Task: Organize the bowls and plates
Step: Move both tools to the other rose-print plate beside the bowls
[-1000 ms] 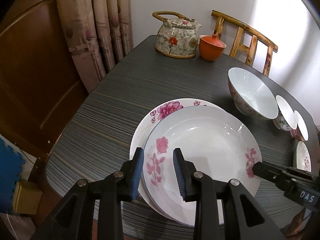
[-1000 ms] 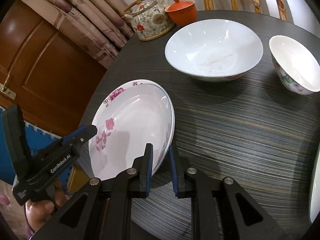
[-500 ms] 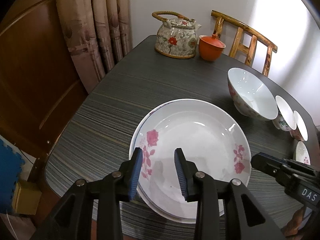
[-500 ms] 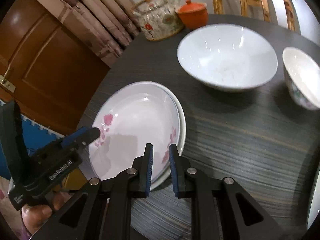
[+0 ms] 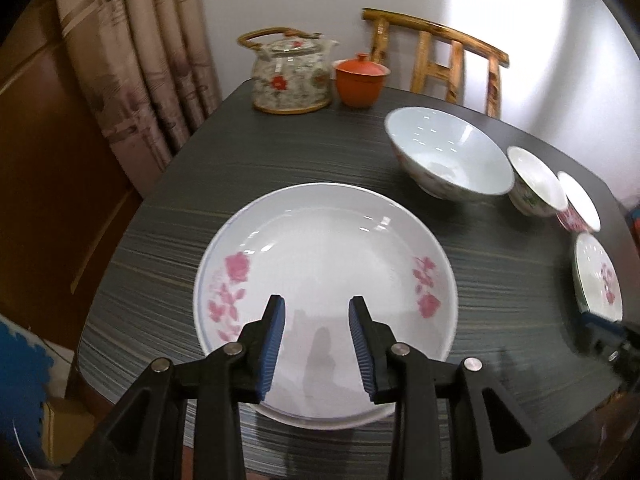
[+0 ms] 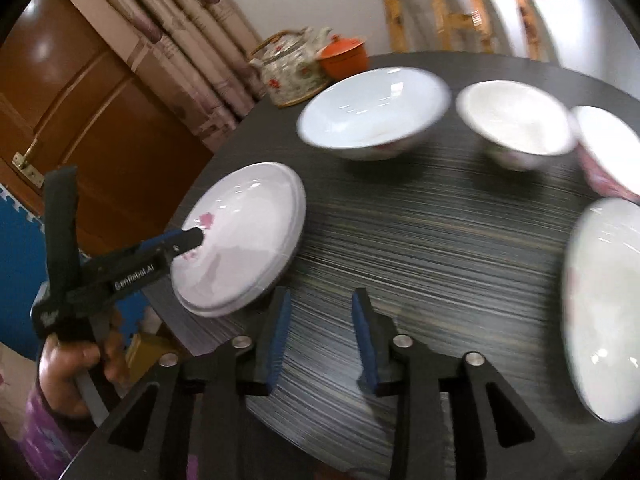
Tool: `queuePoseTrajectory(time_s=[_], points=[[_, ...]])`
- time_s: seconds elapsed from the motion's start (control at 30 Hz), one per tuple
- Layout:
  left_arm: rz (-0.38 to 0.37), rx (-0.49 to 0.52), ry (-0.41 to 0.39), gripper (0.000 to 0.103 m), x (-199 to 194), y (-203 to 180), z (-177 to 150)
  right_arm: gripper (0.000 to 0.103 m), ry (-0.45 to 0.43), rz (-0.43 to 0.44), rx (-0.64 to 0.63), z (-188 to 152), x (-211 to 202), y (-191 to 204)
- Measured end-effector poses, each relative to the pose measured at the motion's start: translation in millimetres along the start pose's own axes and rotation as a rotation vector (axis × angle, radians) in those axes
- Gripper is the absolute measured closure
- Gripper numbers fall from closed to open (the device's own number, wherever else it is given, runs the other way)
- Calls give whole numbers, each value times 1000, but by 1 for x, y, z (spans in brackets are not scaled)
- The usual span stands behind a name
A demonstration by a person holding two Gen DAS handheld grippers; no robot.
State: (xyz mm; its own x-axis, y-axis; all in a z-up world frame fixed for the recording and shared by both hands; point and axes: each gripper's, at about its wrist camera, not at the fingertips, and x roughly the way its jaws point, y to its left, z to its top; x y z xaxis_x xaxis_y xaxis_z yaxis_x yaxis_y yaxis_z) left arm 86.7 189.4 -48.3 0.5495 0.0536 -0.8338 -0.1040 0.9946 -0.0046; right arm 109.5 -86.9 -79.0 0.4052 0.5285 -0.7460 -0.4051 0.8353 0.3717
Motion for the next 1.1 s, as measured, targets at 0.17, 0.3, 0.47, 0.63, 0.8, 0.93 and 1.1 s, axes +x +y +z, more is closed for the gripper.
queuePoseTrajectory(time_s=[0.17, 0.3, 0.47, 0.63, 0.8, 0.93, 1.1], points=[[2, 87, -12, 69, -9, -30, -5, 68, -52, -54, 65, -19, -46, -42], [4, 174, -11, 69, -13, -62, -9, 68, -98, -97, 134, -31, -80, -80], [-17, 256, -7, 66, -15, -104, -14, 66, -150, -173, 209, -47, -113, -128], [-49, 315, 18, 66, -9, -147, -16, 64, -184, -207, 294, -63, -132, -168], [-89, 373, 42, 66, -3, -188, -17, 51, -197, -220, 323, -72, -139, -192], [-135, 386, 68, 65, 4, -211, -15, 46, -224, -214, 351, -77, -144, -207], [-276, 305, 147, 64, 23, -222, -10, 46, -230, -208, 391, -83, -144, -227]])
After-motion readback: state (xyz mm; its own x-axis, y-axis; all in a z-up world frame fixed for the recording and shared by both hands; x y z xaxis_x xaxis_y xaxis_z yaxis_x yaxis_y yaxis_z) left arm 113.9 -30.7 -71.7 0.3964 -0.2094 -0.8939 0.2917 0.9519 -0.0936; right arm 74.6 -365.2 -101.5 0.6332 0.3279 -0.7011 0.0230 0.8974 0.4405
